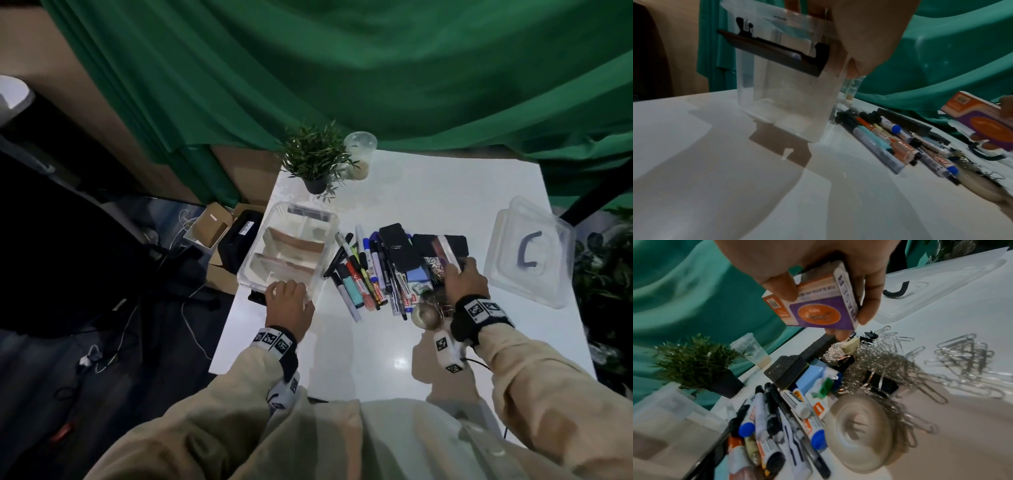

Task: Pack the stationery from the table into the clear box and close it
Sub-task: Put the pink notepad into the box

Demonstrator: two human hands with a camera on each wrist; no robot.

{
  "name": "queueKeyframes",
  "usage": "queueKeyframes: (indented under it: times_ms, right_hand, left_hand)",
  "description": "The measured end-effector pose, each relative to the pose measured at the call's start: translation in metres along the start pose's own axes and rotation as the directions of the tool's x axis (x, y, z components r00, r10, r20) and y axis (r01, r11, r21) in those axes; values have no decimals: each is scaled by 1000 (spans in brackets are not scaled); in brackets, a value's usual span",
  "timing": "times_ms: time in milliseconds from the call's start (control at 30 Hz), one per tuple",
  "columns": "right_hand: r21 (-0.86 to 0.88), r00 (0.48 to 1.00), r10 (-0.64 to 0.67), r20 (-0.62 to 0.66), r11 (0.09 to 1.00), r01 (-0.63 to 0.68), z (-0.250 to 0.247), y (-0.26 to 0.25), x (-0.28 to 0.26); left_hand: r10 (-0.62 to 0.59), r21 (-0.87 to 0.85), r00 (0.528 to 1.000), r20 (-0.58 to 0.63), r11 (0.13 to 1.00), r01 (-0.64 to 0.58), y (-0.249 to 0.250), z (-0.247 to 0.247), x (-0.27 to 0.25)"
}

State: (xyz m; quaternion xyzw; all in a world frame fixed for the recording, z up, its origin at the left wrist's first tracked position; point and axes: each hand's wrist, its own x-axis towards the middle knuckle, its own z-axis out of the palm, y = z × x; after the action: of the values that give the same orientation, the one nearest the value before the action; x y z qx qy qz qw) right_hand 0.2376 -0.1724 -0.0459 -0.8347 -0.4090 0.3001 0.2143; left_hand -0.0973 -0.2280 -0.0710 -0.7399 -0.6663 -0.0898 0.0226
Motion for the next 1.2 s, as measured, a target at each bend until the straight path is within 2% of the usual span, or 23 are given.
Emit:
queueKeyframes:
  times_ms: [67,133,200,267,333,400,467,567,667,800,833,900,1000,1067,1200]
  right_hand:
    - [50,1000,-28,11,998,28,-4,-10,0]
    - [111,994,-98,40,989,93,-6,-27,-4]
    - [194,980,-156,120,972,131,-5,-49,-10]
    - [283,945,-206,253,950,131,-2,-75,-20]
    - [297,883,-277,379,940,168,4,-99,-29]
    - [287,816,-369,444,922,261,14,-121,-38]
    - [247,762,-466,450,885,395,27,-142,-46]
    - [251,716,-539,443,842,478,50,-166,-57]
    - [262,707,-548,446,836,483,68,-178,-64]
    - [262,695,-580,425,814,519,89,-176,-67]
    - [236,710,-582,397,812,534,95,-174,-66]
    - [170,776,-530,341,847,504,104,-168,-64]
    - [122,843,-407,352,913,390,112,-157,-58]
    - [107,847,-345,404,938,331,115,-151,-56]
    - [102,838,-309,451,950,295,117,-145,-53]
  left_hand:
    - [33,-7,998,45,999,-32,1,-2,3]
    - [46,-2,988,149,999,-47,1,-14,9]
    - [-27,27,969,246,999,21,1,-35,20]
    - [-77,-36,975,208,996,87,1,-62,36]
    - [-73,-214,986,152,971,105,-5,-83,56]
    - [15,-349,995,97,937,20,-12,-96,79]
    - [140,-424,989,50,899,-106,-20,-100,105]
    - [264,-440,961,88,875,-200,-32,-103,133]
    - [321,-380,931,172,894,-238,-51,-102,143]
    - [318,-366,906,279,908,-206,-80,-100,146]
    - [280,-340,913,297,924,-173,-87,-99,147]
    - [219,-256,921,323,957,-137,-97,-96,152]
    - [229,-150,883,410,972,-183,-100,-90,155]
    - [250,-72,835,490,966,-246,-94,-80,155]
    - [222,76,790,571,944,-320,-83,-53,156]
